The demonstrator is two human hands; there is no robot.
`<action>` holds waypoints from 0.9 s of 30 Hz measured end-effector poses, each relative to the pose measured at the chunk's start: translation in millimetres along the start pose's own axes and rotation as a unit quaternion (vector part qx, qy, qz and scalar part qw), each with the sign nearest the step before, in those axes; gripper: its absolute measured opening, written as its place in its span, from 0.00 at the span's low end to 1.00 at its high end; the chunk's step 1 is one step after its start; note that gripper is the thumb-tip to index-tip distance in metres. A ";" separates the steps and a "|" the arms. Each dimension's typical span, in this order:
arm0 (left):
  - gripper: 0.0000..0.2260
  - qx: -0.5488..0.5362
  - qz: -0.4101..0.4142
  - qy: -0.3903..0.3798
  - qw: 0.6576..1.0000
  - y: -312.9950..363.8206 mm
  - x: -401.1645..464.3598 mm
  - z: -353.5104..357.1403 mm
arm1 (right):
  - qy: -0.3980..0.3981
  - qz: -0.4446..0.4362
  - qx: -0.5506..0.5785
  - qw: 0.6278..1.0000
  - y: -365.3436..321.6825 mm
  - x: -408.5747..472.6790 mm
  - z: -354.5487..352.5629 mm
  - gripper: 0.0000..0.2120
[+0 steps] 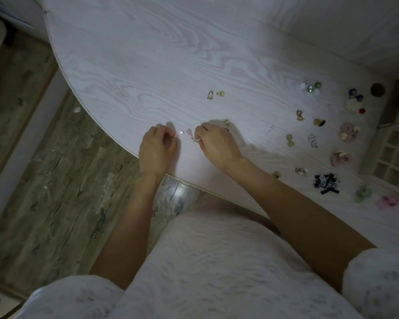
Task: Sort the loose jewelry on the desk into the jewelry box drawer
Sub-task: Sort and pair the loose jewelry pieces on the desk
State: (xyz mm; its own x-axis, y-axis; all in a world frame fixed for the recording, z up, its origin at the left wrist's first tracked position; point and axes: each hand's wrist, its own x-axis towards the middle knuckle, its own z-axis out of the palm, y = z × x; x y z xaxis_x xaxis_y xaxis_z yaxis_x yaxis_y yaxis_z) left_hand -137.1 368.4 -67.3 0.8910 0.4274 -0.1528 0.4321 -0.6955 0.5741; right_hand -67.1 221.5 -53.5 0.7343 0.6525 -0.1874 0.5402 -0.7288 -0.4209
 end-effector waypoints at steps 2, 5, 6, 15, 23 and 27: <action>0.06 0.003 0.002 0.000 1.000 -3.6 0.6 -0.9 | 0.007 0.009 0.006 1.000 2.4 -7.8 -1.2 0.09; 0.07 -0.003 0.014 -0.002 1.000 -2.9 0.3 -1.1 | 0.065 0.001 0.004 0.998 0.4 -13.5 -0.3 0.09; 0.07 -0.011 0.013 -0.001 1.000 -0.8 -0.8 -1.4 | 0.058 0.000 -0.004 0.998 -0.1 -11.5 3.1 0.11; 0.05 -0.124 0.006 -0.006 0.992 34.3 -17.6 4.2 | 0.073 -0.030 0.019 0.997 15.3 -43.2 9.3 0.05; 0.04 -0.202 0.108 -0.079 0.970 113.3 -3.3 51.5 | 0.207 0.211 0.157 0.942 87.9 -74.6 -47.0 0.04; 0.05 -0.175 0.141 -0.108 0.968 143.7 14.0 82.9 | 0.210 0.239 0.107 0.942 118.7 -67.2 -60.9 0.04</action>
State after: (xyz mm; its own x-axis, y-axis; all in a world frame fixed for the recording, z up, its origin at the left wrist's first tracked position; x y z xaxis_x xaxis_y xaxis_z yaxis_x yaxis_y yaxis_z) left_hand -51.1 226.6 -53.6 0.9915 0.0919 -0.0925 0.1268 -0.5122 0.8495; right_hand -27.3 78.5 -36.8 0.9949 0.0865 -0.0521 0.0430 -0.8301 -0.5560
